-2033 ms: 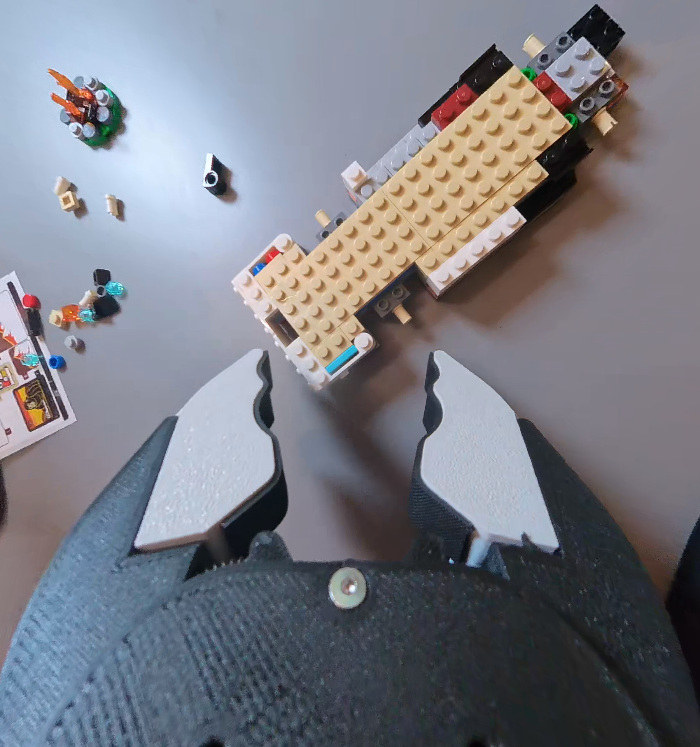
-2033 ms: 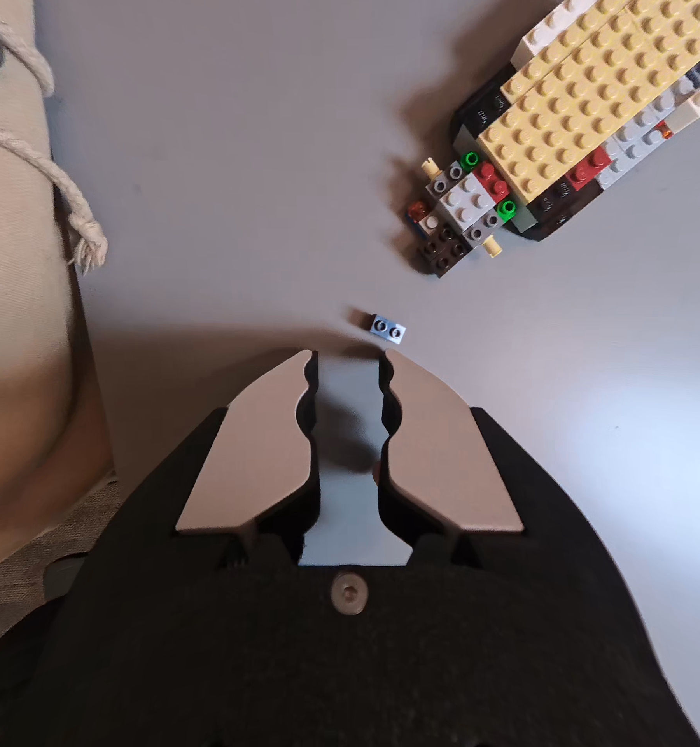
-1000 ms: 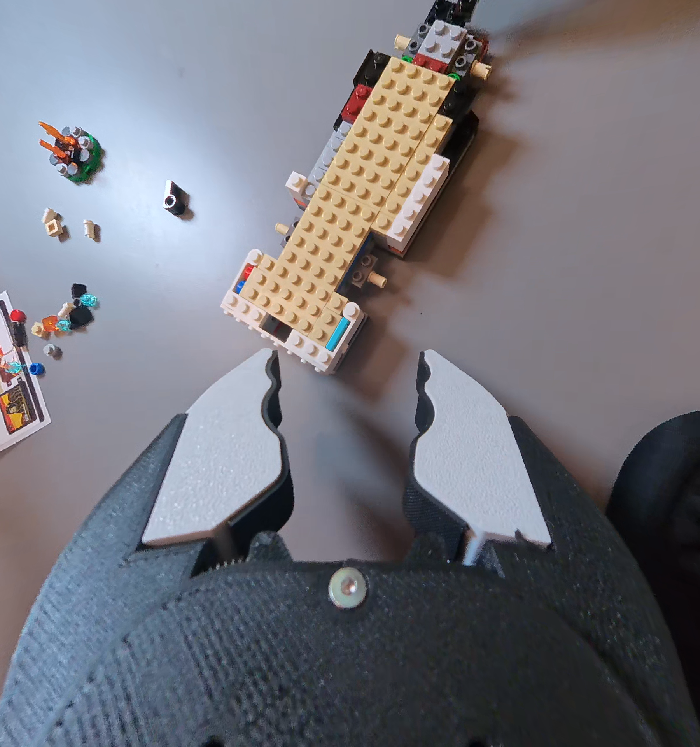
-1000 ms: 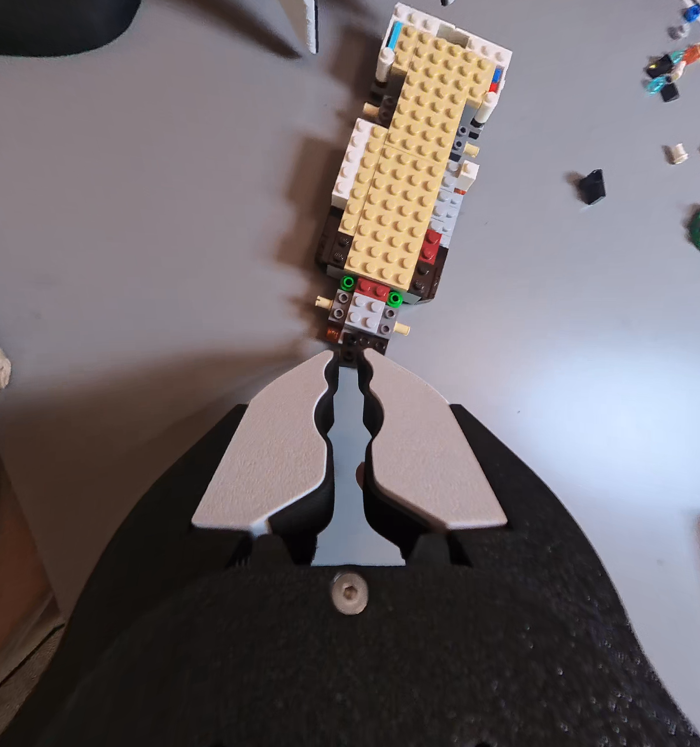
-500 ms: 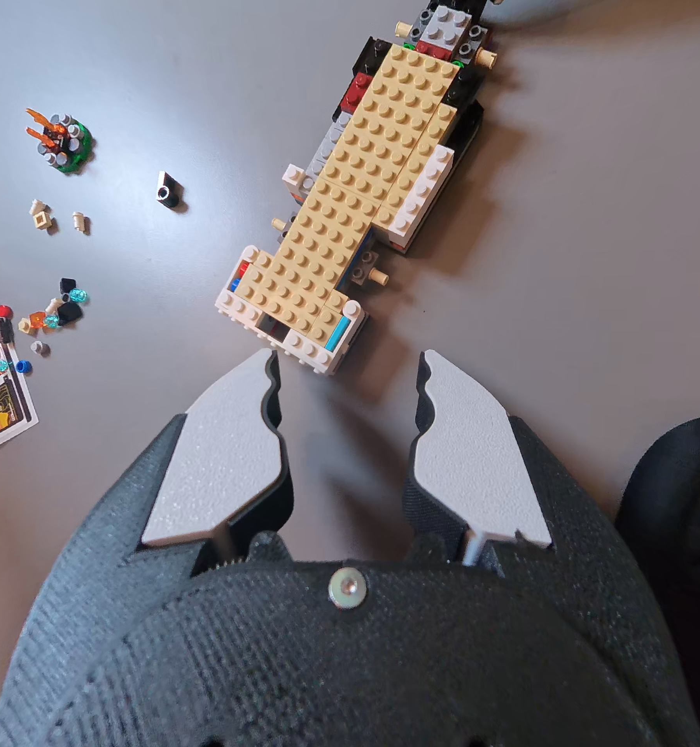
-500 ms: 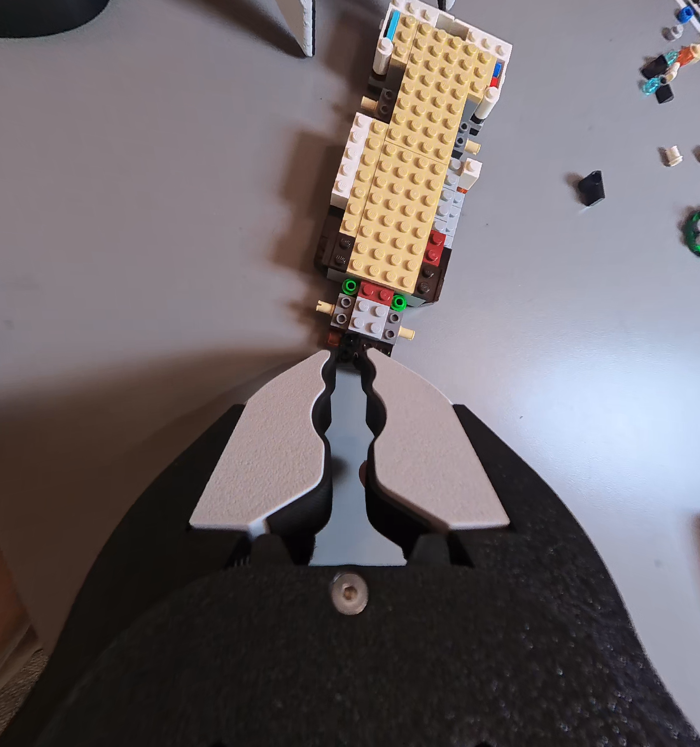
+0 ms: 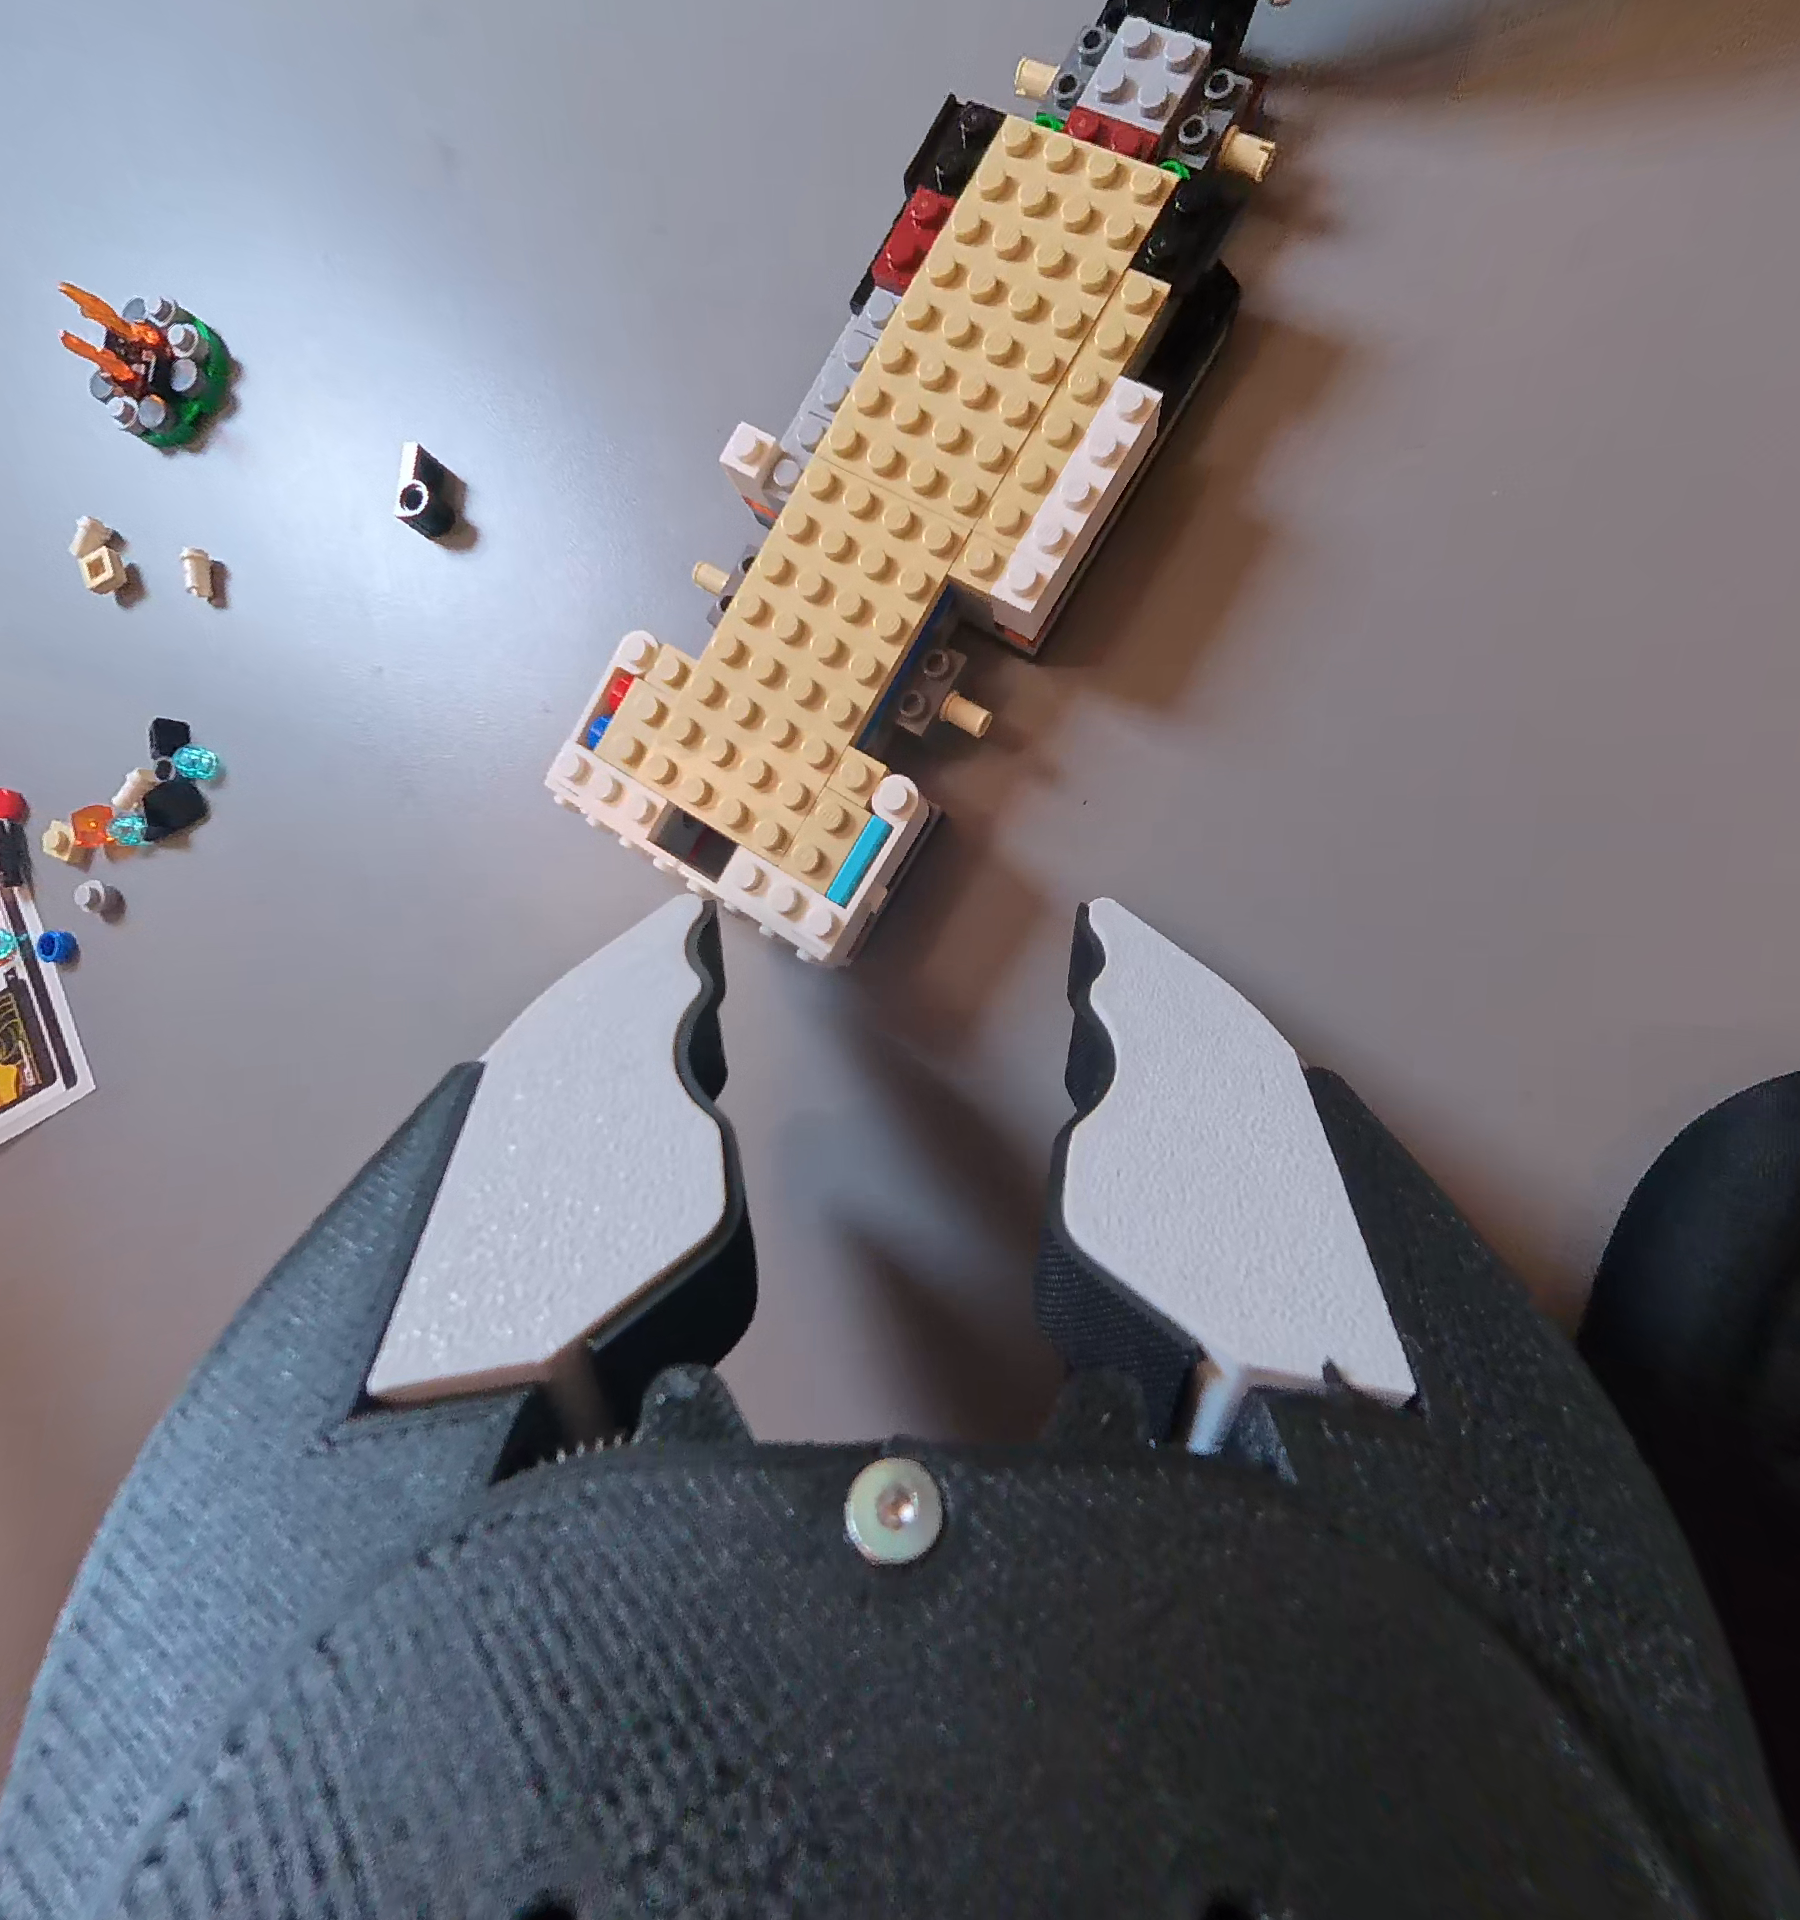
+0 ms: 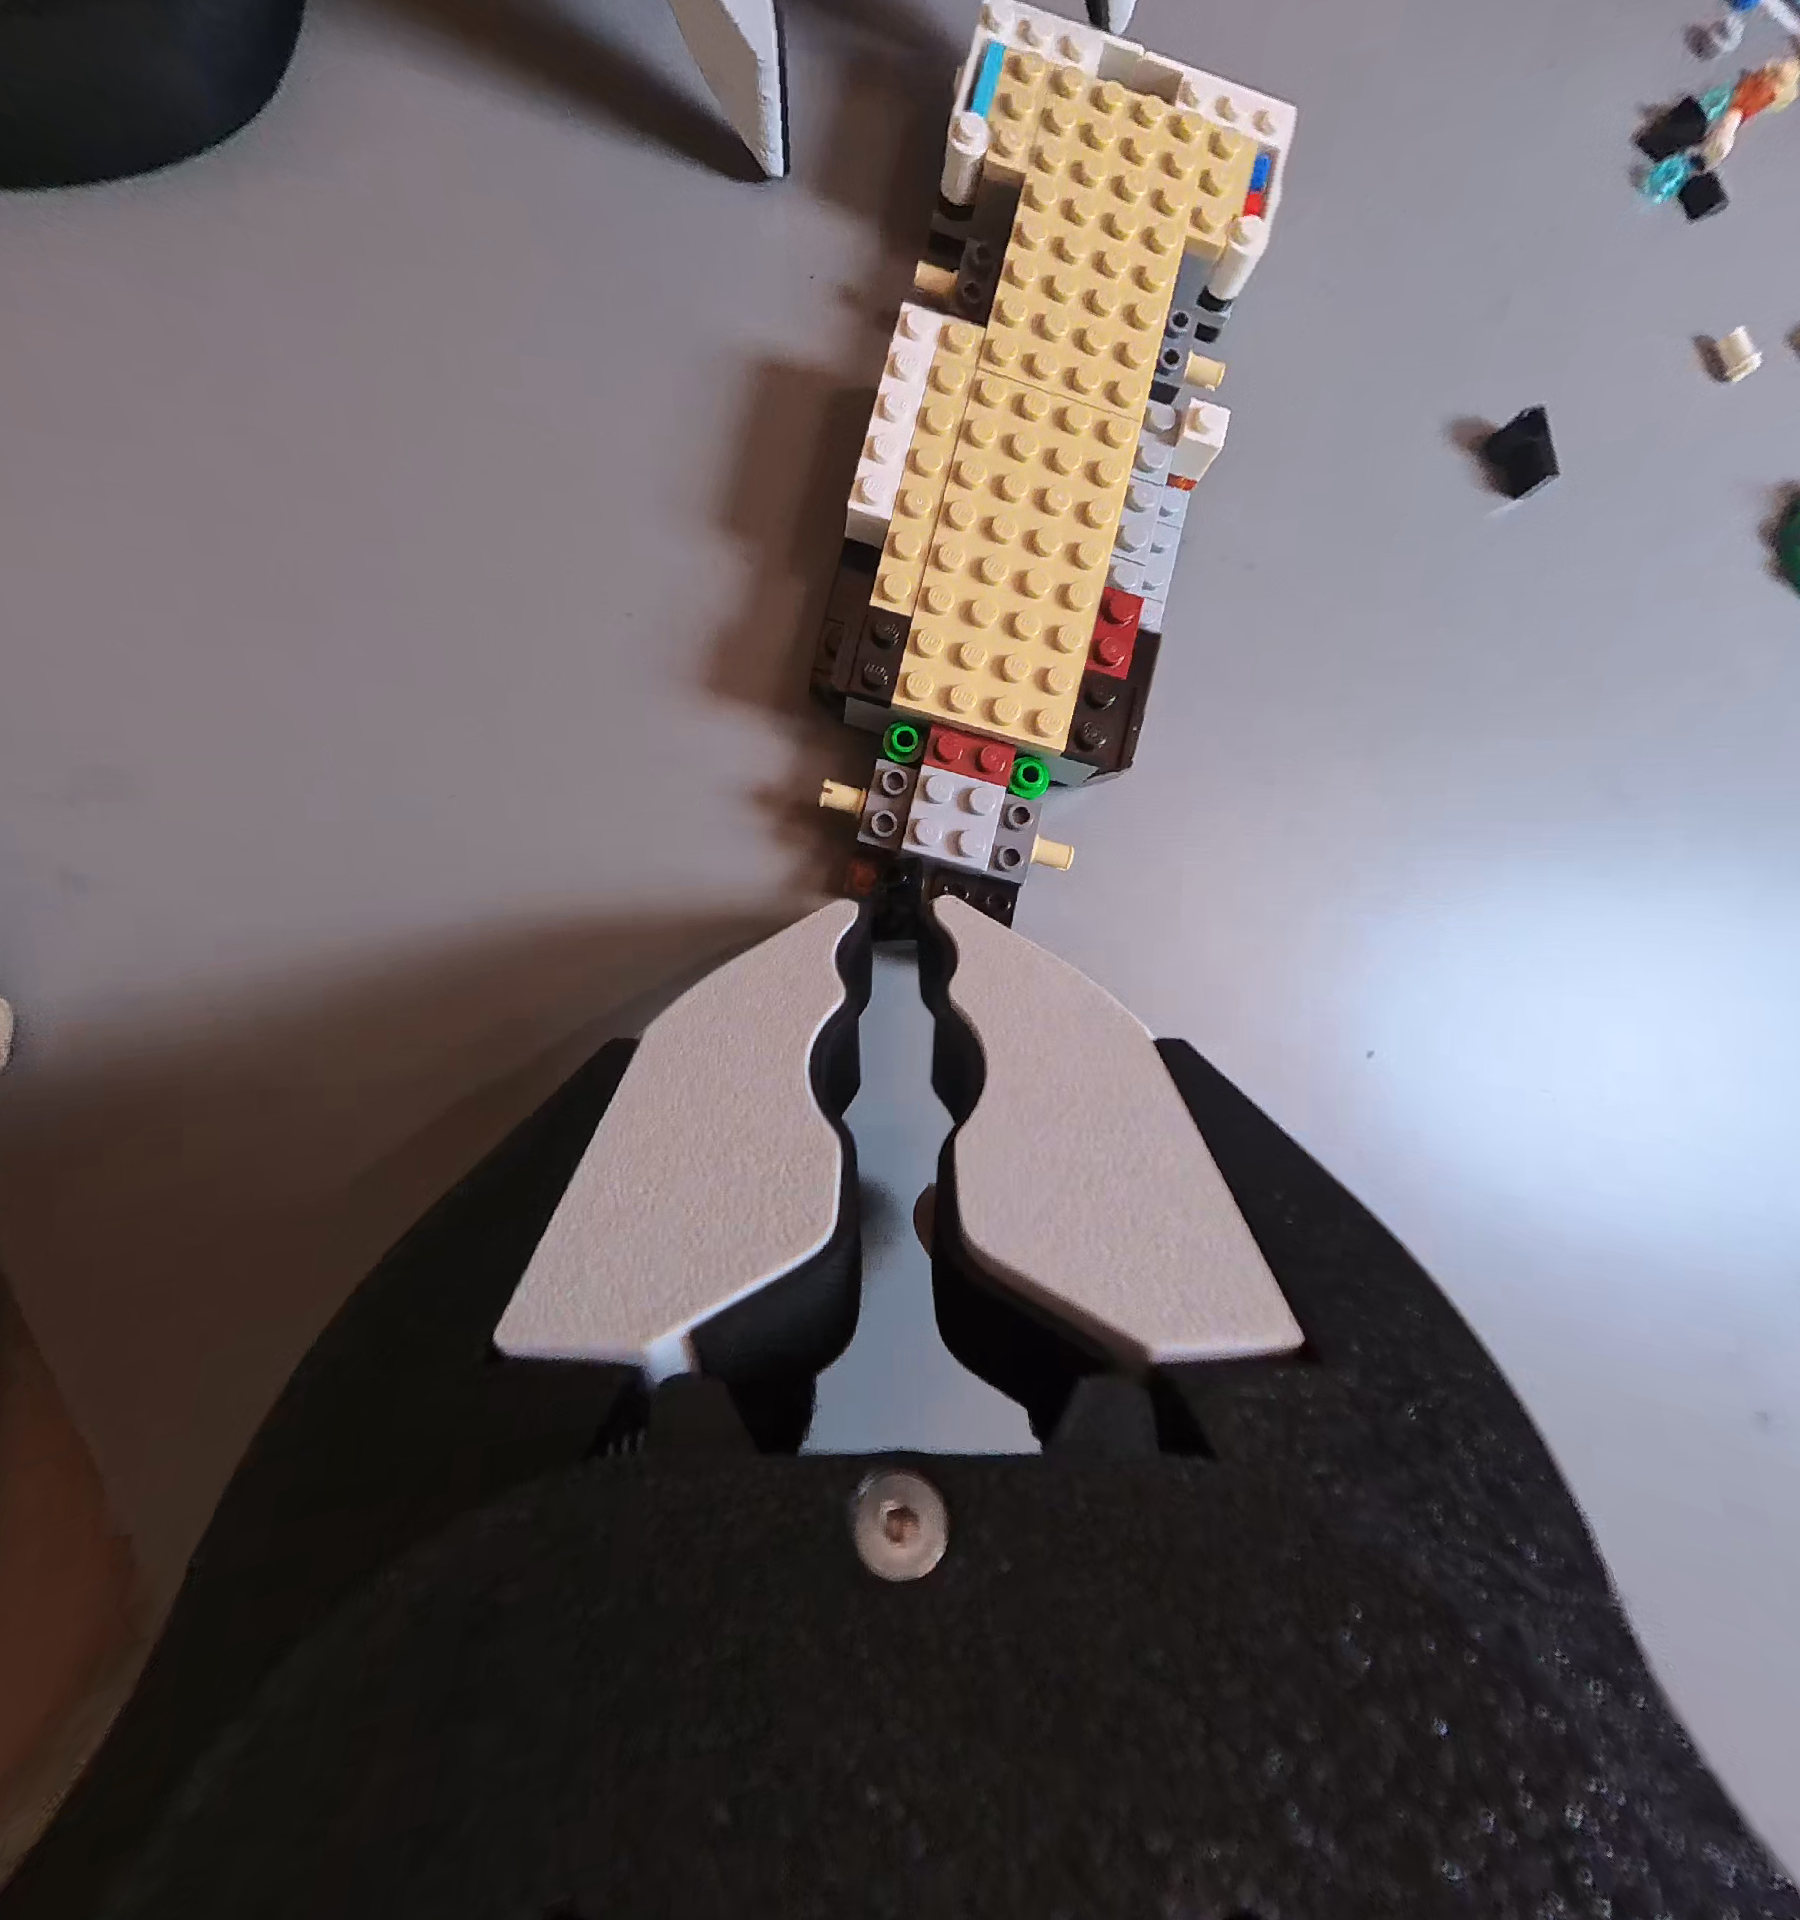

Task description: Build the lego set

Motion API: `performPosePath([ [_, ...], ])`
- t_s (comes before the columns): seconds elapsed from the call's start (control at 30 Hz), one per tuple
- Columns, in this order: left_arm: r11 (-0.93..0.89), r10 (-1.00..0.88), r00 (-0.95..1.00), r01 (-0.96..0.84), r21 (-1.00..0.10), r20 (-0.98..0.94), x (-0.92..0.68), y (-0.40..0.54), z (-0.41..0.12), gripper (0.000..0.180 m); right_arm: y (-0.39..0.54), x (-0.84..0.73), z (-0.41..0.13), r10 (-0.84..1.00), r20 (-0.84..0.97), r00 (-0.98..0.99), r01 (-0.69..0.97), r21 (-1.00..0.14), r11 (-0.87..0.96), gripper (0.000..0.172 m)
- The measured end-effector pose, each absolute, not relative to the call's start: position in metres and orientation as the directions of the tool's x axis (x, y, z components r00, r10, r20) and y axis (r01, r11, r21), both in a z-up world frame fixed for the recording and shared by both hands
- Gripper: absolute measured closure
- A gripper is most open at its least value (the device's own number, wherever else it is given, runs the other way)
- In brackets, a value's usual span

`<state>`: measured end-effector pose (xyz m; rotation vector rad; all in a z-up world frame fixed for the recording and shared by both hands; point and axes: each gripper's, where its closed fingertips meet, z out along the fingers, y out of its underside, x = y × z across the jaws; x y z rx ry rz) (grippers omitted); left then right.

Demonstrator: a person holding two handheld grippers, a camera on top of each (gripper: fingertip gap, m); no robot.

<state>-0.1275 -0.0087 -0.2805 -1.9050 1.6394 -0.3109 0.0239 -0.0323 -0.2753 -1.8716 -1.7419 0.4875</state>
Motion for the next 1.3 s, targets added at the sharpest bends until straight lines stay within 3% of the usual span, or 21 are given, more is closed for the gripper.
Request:
performPosePath([
  [0.13,-0.059,-0.957,0.21,-0.815,-0.577,-0.199,-0.127,-0.01,-0.281,0.117,-0.034,0.024,-0.275,0.983,-0.016,0.185,0.786,-0.598,-0.158,0.164],
  [0.33,-0.057,-0.96,0.204,-0.814,-0.577,-0.193,-0.127,-0.011,-0.281,0.117,-0.032,0.026,-0.277,0.969,-0.037,0.243,0.782,-0.584,-0.218,0.164],
  [0.87,-0.055,-0.96,0.202,-0.817,-0.575,-0.196,-0.127,-0.012,-0.281,0.117,-0.028,0.027,-0.273,0.971,0.173,0.164,0.796,-0.605,-0.026,0.16],
  [1.3,0.024,-0.961,0.151,-0.789,-0.614,-0.233,-0.1,-0.008,-0.258,0.108,-0.029,0.031,-0.279,0.964,0.189,0.189,0.8,-0.599,-0.039,0.161],
])
